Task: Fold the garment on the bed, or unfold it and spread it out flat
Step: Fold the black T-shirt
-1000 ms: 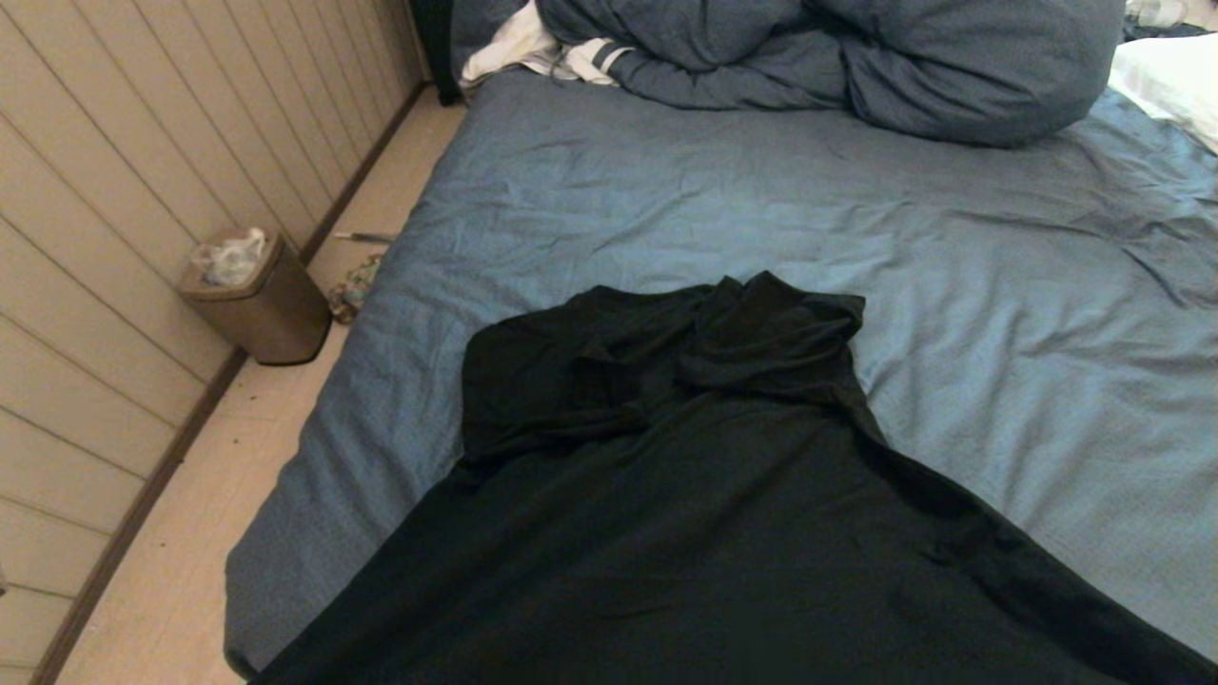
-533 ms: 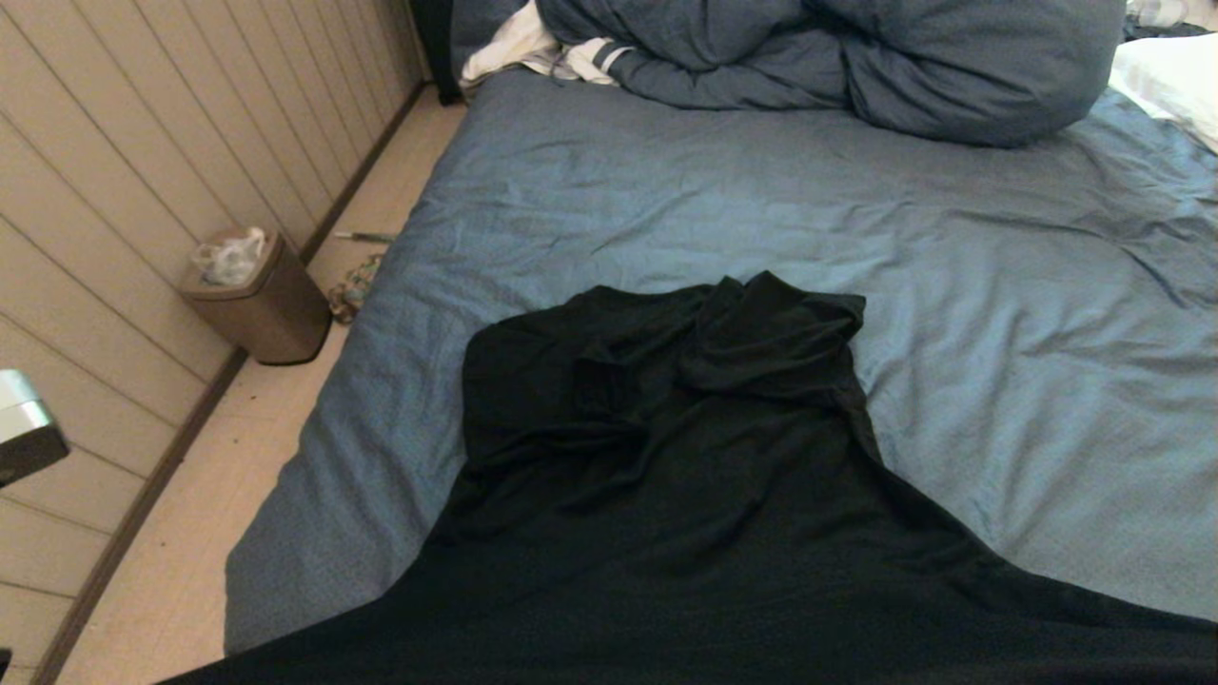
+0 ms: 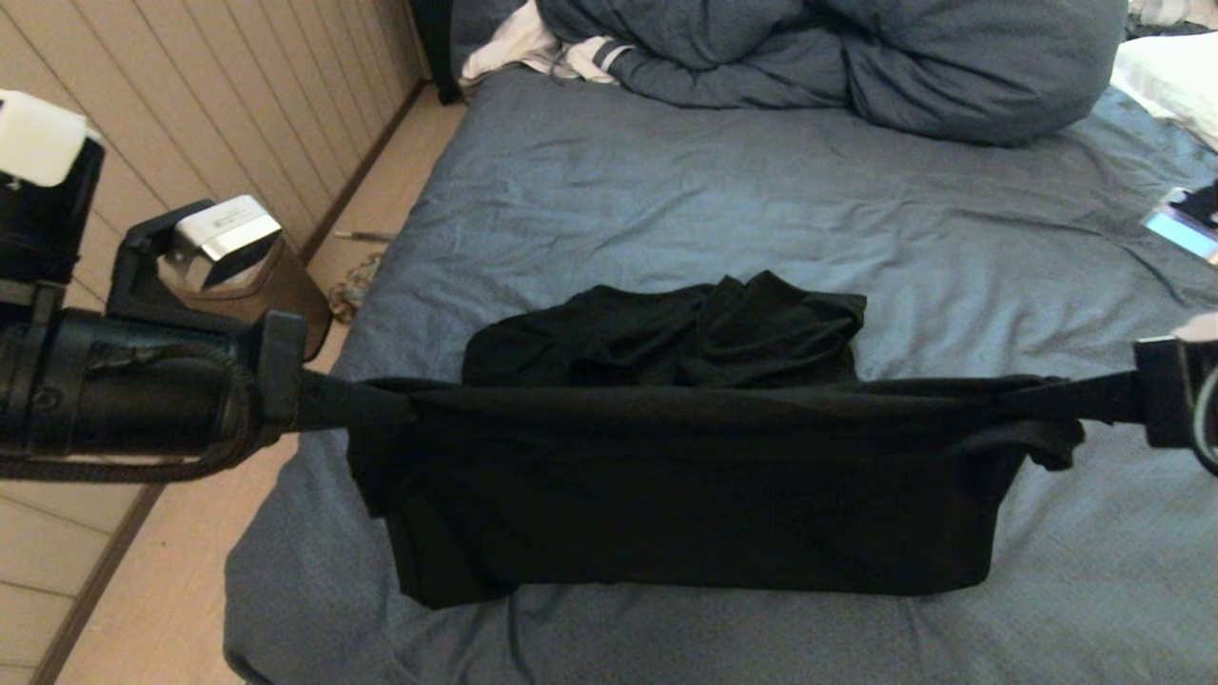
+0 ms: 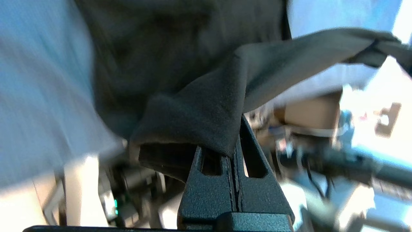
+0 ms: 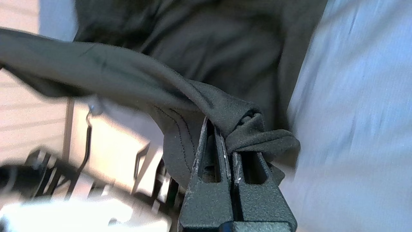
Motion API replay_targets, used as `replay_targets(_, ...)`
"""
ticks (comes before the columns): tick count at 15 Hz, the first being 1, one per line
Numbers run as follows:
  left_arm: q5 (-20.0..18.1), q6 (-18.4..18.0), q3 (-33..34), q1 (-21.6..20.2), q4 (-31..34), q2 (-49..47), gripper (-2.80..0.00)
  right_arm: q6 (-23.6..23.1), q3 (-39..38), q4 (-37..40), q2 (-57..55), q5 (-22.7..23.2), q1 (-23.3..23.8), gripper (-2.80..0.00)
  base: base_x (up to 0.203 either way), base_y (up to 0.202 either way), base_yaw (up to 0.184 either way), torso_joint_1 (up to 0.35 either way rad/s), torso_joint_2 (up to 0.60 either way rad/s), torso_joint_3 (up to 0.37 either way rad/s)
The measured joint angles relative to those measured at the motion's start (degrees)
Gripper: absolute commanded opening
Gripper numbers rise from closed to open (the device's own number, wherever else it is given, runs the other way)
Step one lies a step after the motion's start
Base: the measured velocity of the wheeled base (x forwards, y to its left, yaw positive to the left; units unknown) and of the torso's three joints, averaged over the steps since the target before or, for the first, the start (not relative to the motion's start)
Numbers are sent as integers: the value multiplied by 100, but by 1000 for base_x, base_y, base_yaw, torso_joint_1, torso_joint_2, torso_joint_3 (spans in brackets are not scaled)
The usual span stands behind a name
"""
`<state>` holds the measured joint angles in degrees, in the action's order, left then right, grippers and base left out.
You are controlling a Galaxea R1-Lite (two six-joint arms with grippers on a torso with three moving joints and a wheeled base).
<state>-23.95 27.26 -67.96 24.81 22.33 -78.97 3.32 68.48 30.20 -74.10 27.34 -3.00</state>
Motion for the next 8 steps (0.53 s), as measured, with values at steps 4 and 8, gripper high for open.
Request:
replay_targets(4,-136,-228,-535,-466,-525,-1056,-280,7,841,-487,-1404,5,-27,-280,0,0,0,0,0,0)
replay_targets(8,-389,-318,-1016,-843,-1056,-2131,-280,-23,1759,-616,-2654,10,-51,-280,0,0,0,0,0,0)
